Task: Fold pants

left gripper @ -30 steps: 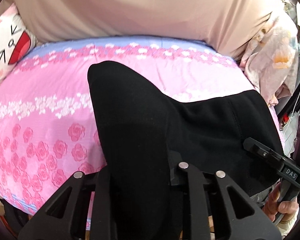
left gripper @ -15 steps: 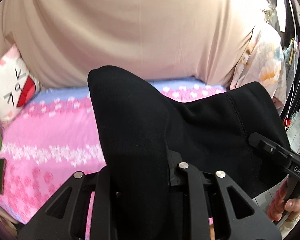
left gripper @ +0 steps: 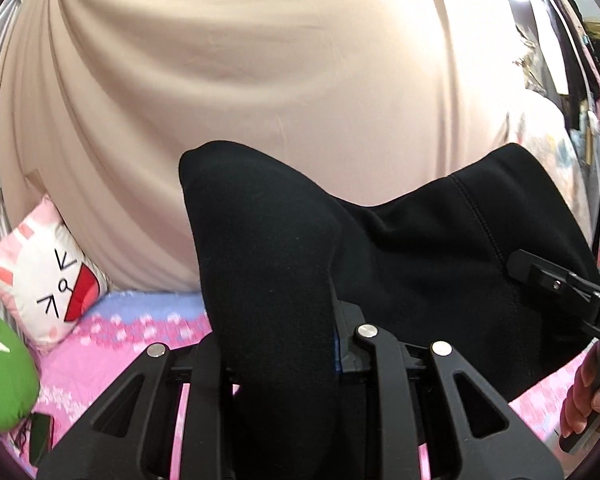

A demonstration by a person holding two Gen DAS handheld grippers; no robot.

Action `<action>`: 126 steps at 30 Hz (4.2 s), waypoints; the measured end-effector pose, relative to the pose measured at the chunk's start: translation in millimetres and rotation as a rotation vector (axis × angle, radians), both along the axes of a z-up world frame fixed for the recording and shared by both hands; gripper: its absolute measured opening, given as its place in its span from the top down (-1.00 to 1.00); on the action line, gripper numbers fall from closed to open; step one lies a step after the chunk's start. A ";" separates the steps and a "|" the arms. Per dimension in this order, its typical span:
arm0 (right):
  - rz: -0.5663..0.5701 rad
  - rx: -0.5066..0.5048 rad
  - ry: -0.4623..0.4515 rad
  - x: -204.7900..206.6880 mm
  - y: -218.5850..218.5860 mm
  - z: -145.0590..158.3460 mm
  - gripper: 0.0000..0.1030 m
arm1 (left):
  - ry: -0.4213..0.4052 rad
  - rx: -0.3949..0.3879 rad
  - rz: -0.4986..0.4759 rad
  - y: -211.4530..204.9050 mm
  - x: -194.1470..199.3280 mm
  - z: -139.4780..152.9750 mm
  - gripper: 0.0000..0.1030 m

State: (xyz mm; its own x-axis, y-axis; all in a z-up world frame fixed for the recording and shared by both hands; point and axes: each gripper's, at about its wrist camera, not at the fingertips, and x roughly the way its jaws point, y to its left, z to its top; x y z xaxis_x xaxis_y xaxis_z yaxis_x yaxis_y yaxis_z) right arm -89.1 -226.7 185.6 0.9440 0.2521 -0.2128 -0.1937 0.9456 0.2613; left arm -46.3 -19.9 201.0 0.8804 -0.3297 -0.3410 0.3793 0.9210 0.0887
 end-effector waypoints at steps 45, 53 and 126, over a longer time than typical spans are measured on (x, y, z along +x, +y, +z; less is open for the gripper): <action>-0.063 0.003 0.478 315.8 -50.2 -206.5 0.58 | 0.387 -0.116 0.127 -39.1 289.7 -182.2 -0.68; -0.111 0.047 0.483 300.9 -68.2 -210.7 0.76 | 0.568 -0.137 0.278 0.7 329.6 -242.3 -0.54; -0.168 0.006 0.580 217.5 -59.8 -254.5 0.78 | 0.564 -0.063 0.132 5.4 165.6 -262.3 -0.73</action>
